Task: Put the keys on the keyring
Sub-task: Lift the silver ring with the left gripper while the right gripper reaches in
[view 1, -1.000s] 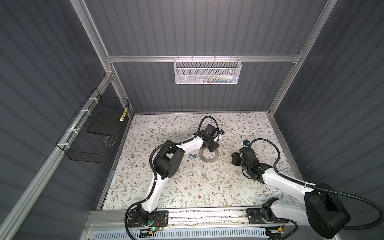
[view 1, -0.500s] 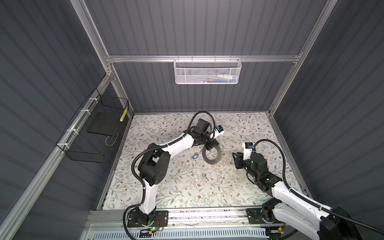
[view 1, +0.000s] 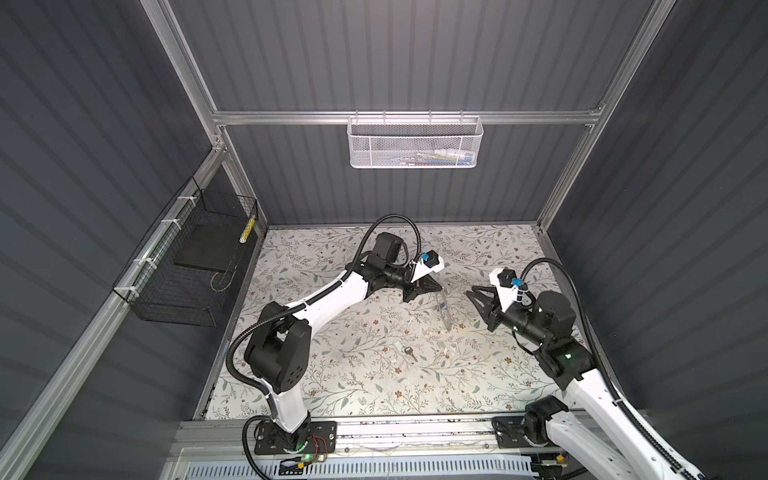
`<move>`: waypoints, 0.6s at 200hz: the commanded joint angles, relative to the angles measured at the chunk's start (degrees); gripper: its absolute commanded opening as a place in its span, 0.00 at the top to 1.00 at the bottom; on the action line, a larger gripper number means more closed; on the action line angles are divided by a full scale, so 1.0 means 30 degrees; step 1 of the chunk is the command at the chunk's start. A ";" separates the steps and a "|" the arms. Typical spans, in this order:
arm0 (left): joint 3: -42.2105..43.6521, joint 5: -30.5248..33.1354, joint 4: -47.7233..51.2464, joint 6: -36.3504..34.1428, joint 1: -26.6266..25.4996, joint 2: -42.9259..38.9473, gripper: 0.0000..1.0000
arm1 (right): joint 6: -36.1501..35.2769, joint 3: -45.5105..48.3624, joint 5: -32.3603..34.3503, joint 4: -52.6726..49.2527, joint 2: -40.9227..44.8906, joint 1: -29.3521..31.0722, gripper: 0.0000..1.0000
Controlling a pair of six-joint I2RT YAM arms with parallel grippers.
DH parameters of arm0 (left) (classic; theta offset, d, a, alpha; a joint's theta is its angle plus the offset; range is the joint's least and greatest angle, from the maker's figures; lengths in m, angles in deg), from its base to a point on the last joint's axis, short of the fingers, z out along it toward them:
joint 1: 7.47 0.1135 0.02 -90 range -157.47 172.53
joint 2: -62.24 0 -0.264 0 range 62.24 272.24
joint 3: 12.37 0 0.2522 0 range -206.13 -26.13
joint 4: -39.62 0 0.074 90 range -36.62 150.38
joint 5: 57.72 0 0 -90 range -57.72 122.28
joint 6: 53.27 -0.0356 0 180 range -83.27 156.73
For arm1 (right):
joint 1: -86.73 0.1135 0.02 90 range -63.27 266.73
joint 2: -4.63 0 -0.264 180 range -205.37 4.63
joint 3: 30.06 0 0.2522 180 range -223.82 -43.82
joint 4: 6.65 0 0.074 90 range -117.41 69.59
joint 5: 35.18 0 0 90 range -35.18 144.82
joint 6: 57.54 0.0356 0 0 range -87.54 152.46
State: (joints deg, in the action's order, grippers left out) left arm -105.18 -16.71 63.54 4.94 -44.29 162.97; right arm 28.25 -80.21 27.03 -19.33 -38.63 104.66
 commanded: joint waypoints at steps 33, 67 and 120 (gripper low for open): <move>0.1216 -0.2347 -0.3124 -0.0322 -0.0058 -0.1840 1.00 | -0.2782 -0.1978 -0.3433 -0.3209 -0.1105 -0.0236 0.76; 0.1673 -0.2900 -0.4159 0.0165 -0.0050 -0.2170 1.00 | -0.2875 -0.1680 -0.3870 -0.2607 -0.1191 -0.0236 0.78; 0.1629 -0.3899 -0.5385 0.1194 -0.0087 -0.1945 1.00 | -0.3398 -0.1738 -0.4857 -0.2361 -0.1633 -0.0236 0.79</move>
State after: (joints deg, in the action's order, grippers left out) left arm -100.72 -24.86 51.12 6.20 -44.29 158.23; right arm 19.42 -85.49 14.96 -26.48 -43.31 104.14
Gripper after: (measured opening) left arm 0.046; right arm 0.211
